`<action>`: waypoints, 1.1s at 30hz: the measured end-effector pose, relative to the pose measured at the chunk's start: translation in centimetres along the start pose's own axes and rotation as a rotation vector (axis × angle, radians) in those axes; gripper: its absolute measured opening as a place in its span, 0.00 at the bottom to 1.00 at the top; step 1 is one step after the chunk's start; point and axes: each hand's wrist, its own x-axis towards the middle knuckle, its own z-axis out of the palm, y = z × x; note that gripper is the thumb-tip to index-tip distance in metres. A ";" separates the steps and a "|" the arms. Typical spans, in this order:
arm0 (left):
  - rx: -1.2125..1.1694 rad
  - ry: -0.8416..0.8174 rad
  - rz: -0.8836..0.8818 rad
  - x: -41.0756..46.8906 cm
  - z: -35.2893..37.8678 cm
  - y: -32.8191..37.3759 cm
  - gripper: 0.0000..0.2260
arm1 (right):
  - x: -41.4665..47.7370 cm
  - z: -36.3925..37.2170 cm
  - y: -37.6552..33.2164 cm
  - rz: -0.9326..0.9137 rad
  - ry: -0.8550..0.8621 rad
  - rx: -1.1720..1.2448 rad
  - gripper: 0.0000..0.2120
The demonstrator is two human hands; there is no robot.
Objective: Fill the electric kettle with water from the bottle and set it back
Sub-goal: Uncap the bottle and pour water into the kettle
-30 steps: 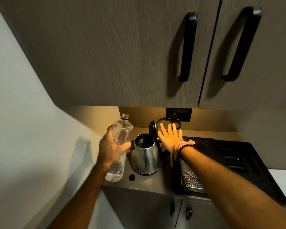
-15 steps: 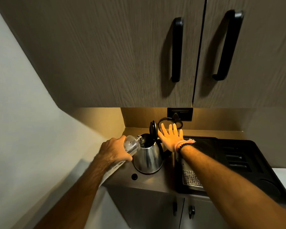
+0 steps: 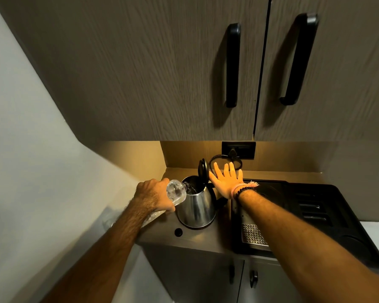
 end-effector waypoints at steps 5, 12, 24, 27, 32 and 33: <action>0.001 0.001 -0.006 -0.2 0.0 0.0 0.36 | -0.5 -0.4 -0.3 -0.018 -0.002 -0.042 0.43; -0.055 0.027 -0.019 -0.4 0.8 -0.2 0.38 | 0.4 0.0 0.1 0.010 -0.005 -0.012 0.49; -0.456 0.079 -0.175 -1.0 4.7 -1.2 0.43 | 0.8 0.2 0.5 -0.003 -0.016 -0.025 0.48; -0.642 0.124 -0.253 -0.8 5.8 -1.6 0.42 | 0.1 -0.4 0.1 -0.037 -0.018 -0.049 0.51; -0.814 0.343 -0.353 -0.8 8.1 -2.0 0.40 | 0.1 -0.4 0.1 -0.009 -0.003 -0.044 0.50; -0.837 0.383 -0.382 -0.7 8.5 -2.1 0.41 | 0.3 -0.2 0.2 -0.007 -0.006 -0.046 0.49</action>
